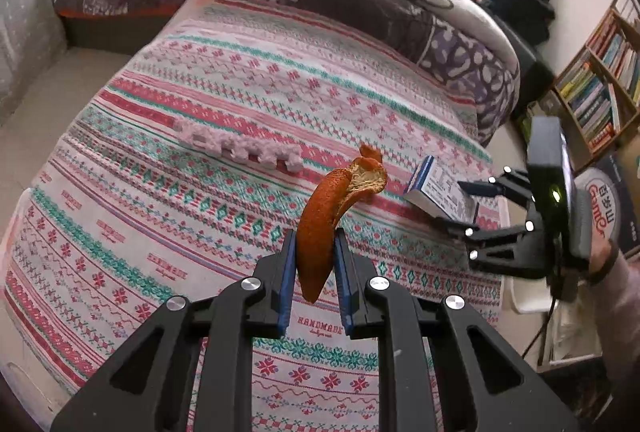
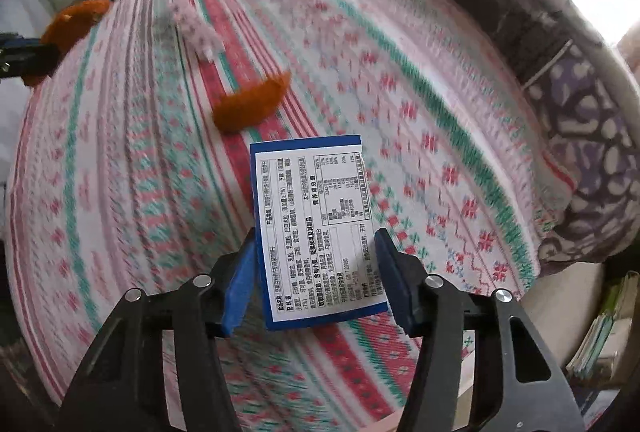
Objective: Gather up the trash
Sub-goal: 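Lift the orange peel with the left tool while the right tool lifts the card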
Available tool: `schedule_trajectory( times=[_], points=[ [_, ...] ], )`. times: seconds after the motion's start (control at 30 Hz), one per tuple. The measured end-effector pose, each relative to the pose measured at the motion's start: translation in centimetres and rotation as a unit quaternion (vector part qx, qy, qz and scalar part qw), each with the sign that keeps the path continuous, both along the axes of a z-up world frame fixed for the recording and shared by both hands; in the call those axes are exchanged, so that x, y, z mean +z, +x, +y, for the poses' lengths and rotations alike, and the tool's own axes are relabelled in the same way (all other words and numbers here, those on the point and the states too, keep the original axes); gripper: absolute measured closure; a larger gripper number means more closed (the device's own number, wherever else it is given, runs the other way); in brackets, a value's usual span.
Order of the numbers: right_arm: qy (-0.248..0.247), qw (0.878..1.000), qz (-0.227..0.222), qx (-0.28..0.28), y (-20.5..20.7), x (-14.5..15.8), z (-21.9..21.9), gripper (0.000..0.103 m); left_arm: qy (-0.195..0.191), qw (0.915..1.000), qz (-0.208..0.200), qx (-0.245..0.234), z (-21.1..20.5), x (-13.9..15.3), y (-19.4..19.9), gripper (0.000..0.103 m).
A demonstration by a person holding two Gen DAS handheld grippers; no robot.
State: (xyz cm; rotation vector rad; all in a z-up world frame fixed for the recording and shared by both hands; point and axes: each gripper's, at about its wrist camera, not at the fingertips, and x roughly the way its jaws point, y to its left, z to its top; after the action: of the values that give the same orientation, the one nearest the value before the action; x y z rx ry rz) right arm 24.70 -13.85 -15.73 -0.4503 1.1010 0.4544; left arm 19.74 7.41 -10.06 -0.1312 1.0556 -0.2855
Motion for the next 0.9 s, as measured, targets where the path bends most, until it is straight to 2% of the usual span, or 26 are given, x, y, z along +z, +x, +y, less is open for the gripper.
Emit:
schedule_trajectory(
  times=[0.17, 0.3, 0.37, 0.6, 0.73, 0.9],
  points=[
    [0.018, 0.996, -0.067, -0.049, -1.6, 4.6, 2.3, 0.049, -0.004, 0.9992, -0.034, 0.023, 0.7, 1.9, -0.4, 0.085],
    [0.042, 0.986, -0.115, -0.112, -3.1, 8.2, 2.4, 0.049, -0.009, 0.9973, -0.059, 0.042, 1.3, 3.3, -0.6, 0.084],
    [0.052, 0.979, -0.132, -0.145, -4.1, 9.0, 2.0, 0.049, -0.006, 0.9958, -0.074, 0.054, 1.5, 3.9, -0.9, 0.084],
    [0.095, 0.947, -0.159, -0.262, -7.6, 10.4, 0.0, 0.049, 0.014, 0.9935, -0.098, 0.055, 0.8, 4.5, -1.3, 0.084],
    [0.109, 0.930, -0.170, -0.306, -8.5, 10.0, -1.4, 0.049, 0.017, 0.9932, -0.102, 0.054, -0.3, 4.4, -1.3, 0.084],
    [0.093, 0.918, -0.202, -0.327, -9.1, 9.8, -2.8, 0.049, 0.011, 0.9931, -0.104, 0.054, -1.6, 4.6, -1.2, 0.084]
  ],
)
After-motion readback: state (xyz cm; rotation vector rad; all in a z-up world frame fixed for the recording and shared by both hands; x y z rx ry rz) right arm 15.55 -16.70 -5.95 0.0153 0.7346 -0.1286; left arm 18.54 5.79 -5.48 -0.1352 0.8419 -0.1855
